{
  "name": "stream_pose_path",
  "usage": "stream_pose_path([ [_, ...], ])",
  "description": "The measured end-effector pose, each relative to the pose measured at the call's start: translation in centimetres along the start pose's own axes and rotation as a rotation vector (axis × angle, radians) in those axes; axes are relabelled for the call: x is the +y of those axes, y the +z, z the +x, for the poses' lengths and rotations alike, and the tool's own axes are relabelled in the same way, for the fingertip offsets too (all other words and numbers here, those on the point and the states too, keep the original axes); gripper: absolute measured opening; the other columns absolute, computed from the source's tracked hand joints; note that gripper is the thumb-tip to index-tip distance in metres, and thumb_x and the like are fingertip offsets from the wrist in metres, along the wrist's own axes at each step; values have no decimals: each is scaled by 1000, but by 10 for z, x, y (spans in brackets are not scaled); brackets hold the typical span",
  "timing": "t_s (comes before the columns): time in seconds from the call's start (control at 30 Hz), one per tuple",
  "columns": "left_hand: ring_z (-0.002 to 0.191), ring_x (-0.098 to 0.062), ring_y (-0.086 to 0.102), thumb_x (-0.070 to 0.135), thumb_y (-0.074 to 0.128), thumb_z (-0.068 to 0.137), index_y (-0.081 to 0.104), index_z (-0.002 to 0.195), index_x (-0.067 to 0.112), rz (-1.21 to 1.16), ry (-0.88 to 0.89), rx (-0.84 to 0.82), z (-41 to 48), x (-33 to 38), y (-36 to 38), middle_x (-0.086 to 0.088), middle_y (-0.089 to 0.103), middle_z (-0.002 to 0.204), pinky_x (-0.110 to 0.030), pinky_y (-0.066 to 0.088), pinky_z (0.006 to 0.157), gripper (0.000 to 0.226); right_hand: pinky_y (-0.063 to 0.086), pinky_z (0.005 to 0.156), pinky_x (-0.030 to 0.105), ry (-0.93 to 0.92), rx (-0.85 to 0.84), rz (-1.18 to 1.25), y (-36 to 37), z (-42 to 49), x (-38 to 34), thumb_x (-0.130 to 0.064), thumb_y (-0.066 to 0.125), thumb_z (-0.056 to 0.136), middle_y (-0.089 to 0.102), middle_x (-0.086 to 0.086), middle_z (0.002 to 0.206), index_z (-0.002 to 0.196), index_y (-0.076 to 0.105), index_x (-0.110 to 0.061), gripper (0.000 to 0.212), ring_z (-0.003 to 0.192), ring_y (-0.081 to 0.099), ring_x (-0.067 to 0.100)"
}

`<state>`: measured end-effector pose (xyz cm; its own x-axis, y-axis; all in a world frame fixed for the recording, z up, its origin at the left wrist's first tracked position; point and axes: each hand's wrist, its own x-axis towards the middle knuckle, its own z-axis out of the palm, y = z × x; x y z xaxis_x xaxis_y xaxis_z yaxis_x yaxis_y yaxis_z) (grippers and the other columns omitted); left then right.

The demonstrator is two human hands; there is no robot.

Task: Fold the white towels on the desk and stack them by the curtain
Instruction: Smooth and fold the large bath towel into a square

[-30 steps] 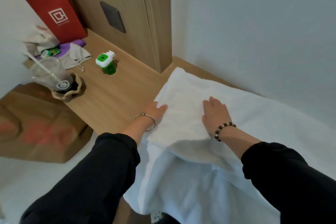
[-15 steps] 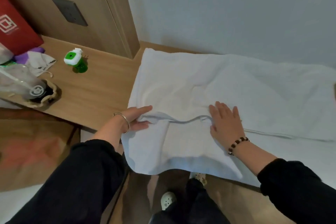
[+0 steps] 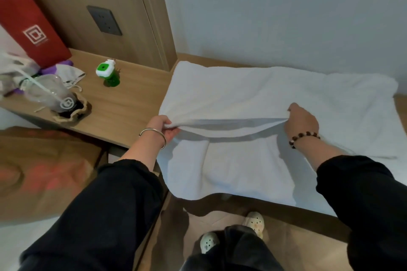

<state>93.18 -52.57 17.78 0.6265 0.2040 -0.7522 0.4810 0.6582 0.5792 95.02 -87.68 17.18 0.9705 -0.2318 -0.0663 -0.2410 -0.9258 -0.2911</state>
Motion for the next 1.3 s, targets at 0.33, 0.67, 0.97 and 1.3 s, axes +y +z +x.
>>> stream_pose_path([
  [0.33, 74, -17, 68, 16, 66, 89, 62, 100, 8, 241, 218, -106, -1, -20, -47, -7, 69, 90, -24, 55, 58, 14, 34, 66, 36, -298, 339, -39, -13, -56, 21, 22, 55, 53, 60, 21, 72, 74, 63, 4, 29, 68, 57, 37],
  [0.67, 92, -13, 64, -9, 74, 71, 54, 115, 17, 614, 511, 11, -8, -52, -90, -1, 66, 100, -28, 53, 82, 54, 14, 117, 43, -456, -394, -314, 50, -90, -4, -10, 57, 79, 3, 9, 159, 152, 8, -17, 88, 145, 8, 27],
  [0.97, 75, -13, 69, 16, 71, 84, 66, 93, 14, 621, 455, -37, -16, -39, -87, 1, 71, 79, -22, 54, 68, 11, 12, 115, 58, -268, -601, -494, 65, -93, -38, -19, 48, 87, -24, 12, 156, 149, -21, -18, 93, 145, -14, 30],
  [1.3, 74, -14, 63, 31, 72, 82, 63, 79, 15, 738, 489, 50, -15, -26, -61, 1, 66, 75, -24, 55, 66, 20, 15, 113, 60, -240, -635, -563, 70, -92, -42, -26, 48, 84, -25, 13, 155, 146, -25, -15, 97, 145, -15, 33],
])
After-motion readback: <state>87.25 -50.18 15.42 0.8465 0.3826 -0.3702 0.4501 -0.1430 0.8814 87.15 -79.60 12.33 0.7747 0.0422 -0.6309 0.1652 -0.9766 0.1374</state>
